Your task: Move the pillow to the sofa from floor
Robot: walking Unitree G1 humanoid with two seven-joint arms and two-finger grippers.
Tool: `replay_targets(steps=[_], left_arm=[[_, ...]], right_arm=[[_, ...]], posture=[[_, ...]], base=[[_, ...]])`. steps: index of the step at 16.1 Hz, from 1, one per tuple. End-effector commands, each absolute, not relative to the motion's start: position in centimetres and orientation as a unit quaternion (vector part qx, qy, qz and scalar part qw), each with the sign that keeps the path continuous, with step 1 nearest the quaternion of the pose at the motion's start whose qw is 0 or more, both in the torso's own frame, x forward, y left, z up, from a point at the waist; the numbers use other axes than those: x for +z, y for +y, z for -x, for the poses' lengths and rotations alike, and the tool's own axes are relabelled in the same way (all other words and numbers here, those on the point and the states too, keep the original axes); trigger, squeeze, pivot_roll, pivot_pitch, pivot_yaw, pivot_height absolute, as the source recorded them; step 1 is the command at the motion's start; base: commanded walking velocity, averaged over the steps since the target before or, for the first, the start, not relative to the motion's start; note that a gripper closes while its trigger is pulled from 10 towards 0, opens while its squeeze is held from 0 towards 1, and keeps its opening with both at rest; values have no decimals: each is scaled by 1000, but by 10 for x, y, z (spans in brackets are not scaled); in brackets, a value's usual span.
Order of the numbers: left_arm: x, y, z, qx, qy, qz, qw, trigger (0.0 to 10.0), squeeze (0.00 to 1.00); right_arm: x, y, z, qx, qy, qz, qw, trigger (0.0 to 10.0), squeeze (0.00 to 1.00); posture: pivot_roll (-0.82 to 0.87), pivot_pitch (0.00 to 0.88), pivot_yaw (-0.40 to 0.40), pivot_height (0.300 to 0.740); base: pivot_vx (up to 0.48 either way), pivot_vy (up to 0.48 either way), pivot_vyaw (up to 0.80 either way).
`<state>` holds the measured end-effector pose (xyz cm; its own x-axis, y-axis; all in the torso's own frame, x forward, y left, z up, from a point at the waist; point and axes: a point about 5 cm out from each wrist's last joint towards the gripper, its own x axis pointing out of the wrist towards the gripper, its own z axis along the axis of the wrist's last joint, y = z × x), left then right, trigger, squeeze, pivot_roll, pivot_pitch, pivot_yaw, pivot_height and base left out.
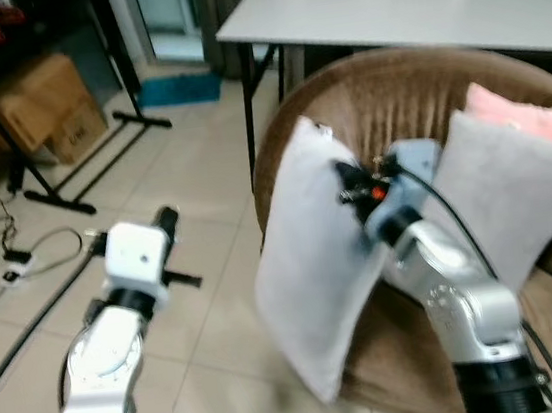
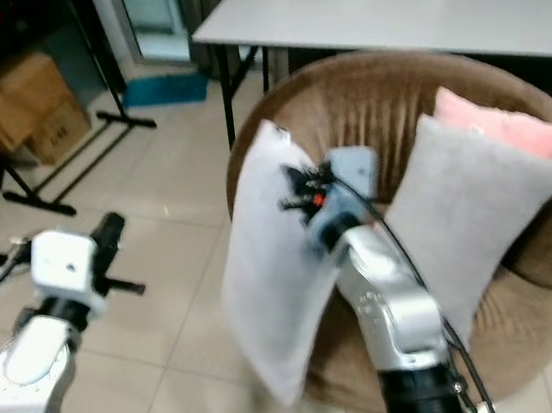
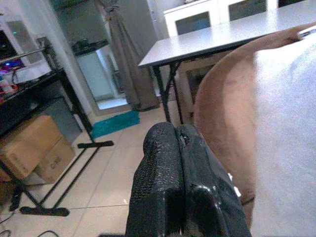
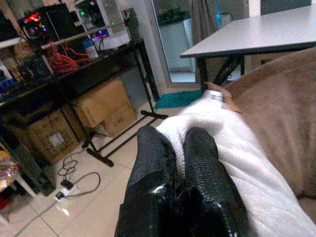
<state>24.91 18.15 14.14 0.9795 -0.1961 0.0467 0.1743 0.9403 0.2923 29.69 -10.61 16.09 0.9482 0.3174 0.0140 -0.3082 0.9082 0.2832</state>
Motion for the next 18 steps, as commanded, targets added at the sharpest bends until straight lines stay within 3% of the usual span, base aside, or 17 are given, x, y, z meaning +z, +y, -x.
replay_targets(steps=[1, 10, 14, 18], left_arm=[[144, 175, -249, -106, -44, -145, 983, 10000, 0], [144, 176, -245, -112, -39, -151, 981, 10000, 0], [141, 176, -241, -146, -25, -159, 976, 10000, 0], [134, 175, -233, -182, 1, -169, 969, 10000, 0]], right_arm=[[171, -115, -299, 147, -10, -141, 979, 10000, 0], [177, -104, -307, 154, -14, -150, 977, 10000, 0], [177, -106, -326, 98, -15, -144, 985, 10000, 0], [188, -104, -350, 63, -32, -143, 987, 10000, 0]], posture=[[50, 37, 29, 740], [61, 48, 27, 740], [64, 54, 29, 740], [73, 66, 20, 740]], base=[[337, 0, 0], [335, 0, 0], [308, 0, 0], [0, 0, 0]])
